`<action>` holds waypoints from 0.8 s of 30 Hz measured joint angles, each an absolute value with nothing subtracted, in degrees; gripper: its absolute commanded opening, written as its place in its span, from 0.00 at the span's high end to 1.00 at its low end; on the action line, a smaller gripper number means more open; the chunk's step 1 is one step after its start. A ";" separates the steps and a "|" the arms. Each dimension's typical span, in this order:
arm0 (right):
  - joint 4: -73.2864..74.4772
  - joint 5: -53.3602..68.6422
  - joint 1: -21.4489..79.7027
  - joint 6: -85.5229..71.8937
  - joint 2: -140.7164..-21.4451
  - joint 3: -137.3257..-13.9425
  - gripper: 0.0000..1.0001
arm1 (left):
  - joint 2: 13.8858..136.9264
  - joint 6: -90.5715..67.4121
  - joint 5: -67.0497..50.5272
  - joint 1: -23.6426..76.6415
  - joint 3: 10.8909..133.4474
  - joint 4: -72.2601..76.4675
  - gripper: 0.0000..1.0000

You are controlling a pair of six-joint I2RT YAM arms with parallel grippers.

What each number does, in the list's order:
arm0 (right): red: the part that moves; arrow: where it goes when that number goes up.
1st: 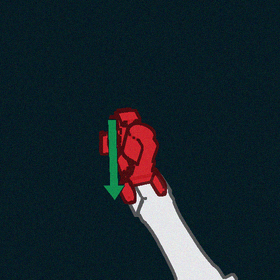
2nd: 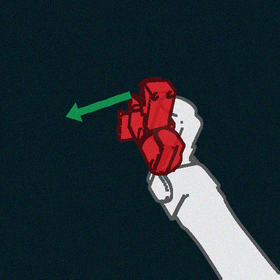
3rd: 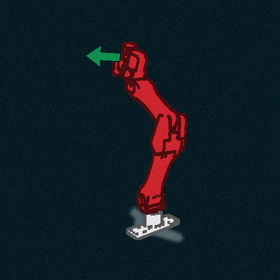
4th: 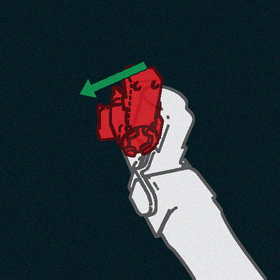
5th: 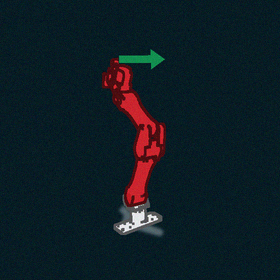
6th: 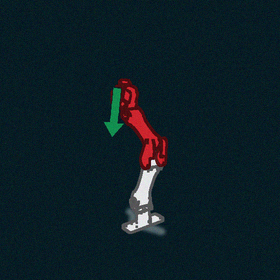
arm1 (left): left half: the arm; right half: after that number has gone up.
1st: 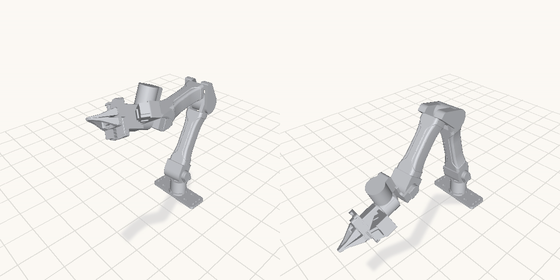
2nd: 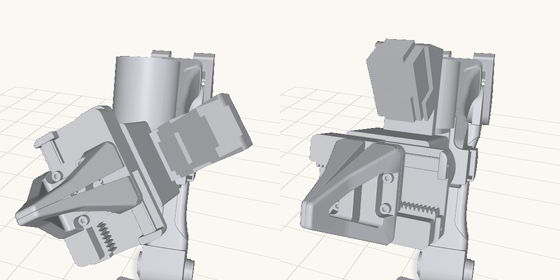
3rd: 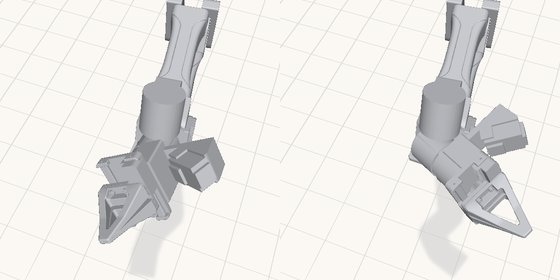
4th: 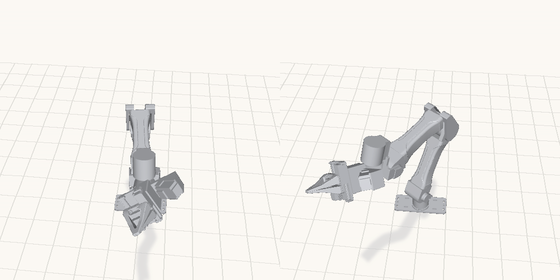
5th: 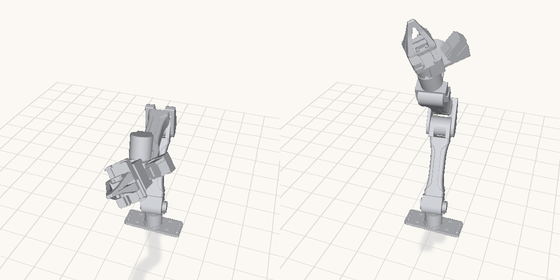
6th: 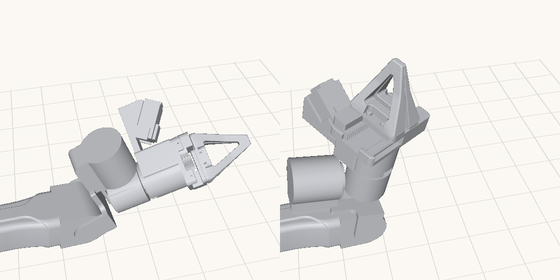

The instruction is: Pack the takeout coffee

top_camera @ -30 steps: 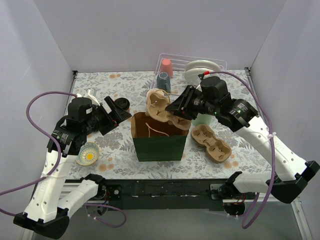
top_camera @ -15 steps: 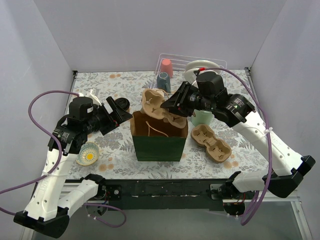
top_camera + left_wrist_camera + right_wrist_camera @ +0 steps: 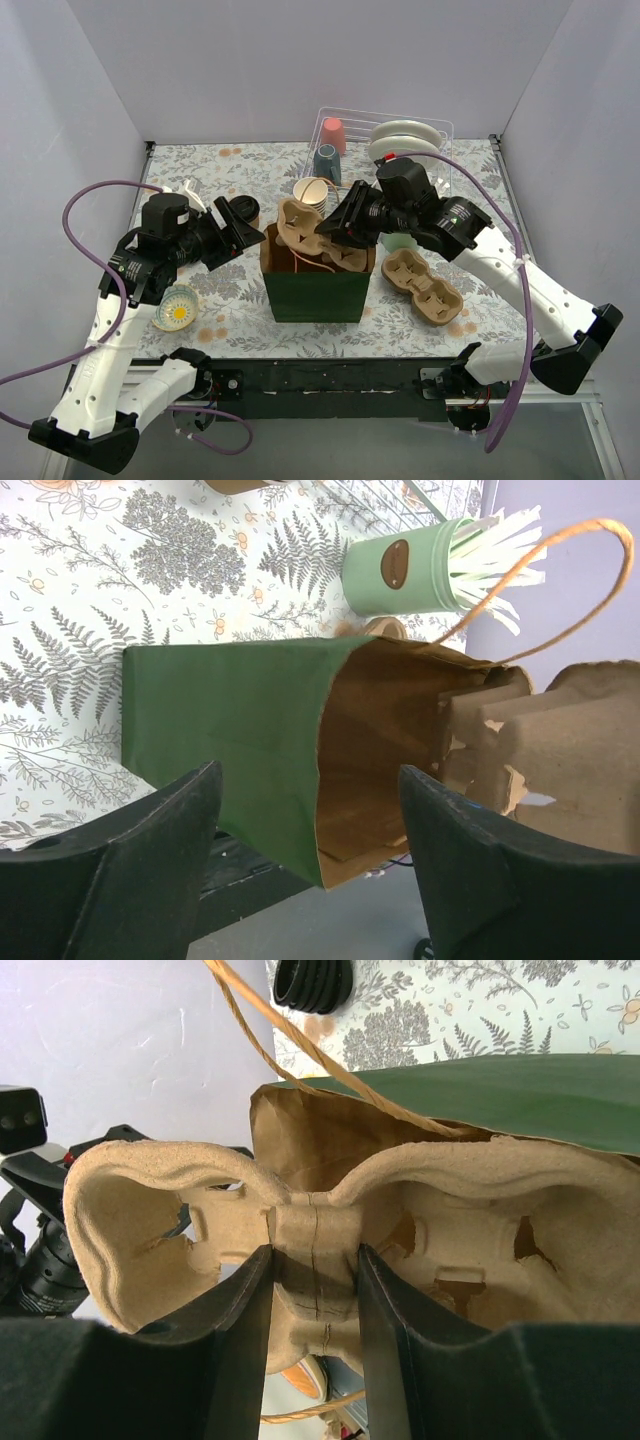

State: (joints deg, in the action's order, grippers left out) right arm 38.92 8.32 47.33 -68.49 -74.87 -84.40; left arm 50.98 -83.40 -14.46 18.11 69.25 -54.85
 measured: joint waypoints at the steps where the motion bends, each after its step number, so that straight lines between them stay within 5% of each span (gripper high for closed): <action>1: 39.05 8.01 47.35 -68.44 -74.85 -84.40 0.73 | 51.03 -83.26 -14.61 18.11 69.25 -54.83 0.34; 24: 43.99 1.19 49.58 -65.95 -76.88 -84.97 0.73 | 51.86 -82.28 -17.12 18.11 67.18 -53.71 0.39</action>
